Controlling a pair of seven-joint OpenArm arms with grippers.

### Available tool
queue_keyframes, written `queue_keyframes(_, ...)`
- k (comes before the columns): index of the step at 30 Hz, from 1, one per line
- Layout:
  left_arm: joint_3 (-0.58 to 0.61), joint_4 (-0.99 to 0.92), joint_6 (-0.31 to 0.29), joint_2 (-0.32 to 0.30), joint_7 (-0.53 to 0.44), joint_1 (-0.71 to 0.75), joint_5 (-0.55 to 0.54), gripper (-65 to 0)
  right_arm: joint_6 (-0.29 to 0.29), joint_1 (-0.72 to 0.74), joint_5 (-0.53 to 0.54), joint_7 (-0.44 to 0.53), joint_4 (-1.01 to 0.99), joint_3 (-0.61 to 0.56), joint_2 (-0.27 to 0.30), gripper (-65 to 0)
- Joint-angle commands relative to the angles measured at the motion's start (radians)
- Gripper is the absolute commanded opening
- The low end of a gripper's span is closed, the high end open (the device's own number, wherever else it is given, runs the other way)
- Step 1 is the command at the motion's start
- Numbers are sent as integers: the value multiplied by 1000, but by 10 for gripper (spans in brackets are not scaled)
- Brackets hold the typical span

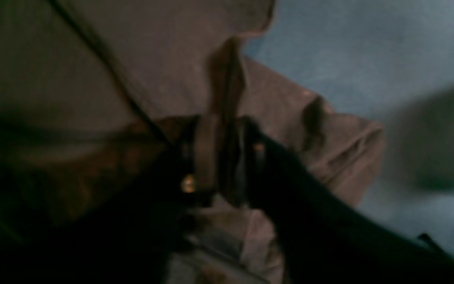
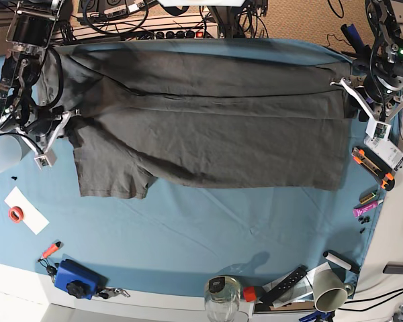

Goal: Fold the T-shirt properly
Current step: 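Grasp the sleeve corner with the right gripper and pull it outward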

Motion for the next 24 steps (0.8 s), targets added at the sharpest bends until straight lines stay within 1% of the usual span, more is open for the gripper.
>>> queue_keyframes(1, -8, 15, 3, -14, -21, -2, -3, -465, -2, 17, 6, 14, 17, 8, 23, -447)
queue_keyframes(2, -8, 15, 3, -14, -21, -2, -3, -465, -2, 17, 7, 14, 17, 8, 23, -421)
queue_keyframes(3, -8, 15, 3, -14, -21, -2, -3, -465, -5, 17, 13, 14, 18, 8, 23, -418)
queue_keyframes(5, -8, 15, 3, -14, -21, -2, -4, -465, -28, 23, 76, 13, 26, 10, 28, -418)
queue_keyframes(7, -8, 15, 3, -14, -21, 0, -3, -465, -21, 35, 135, 30, 41, 29, 27, -418)
queue_keyframes(9, -8, 15, 3, -14, -21, 0, -3, -465, -1, 66, 132, 64, 47, 60, 25, -418)
queue_keyframes(13, -8, 15, 3, -14, -22, 0, -3, -465, -11, 148, 32, 167, 0, 97, 27, -418)
queue_keyframes(22, -8, 15, 3, -14, -30, 0, -3, -465, -14, 377, 38, 203, -355, 90, 27, -418)
queue_keyframes(24, -8, 15, 3, -14, -30, 0, -3, -465, 3, 420, 36, 203, -437, 73, 27, -418)
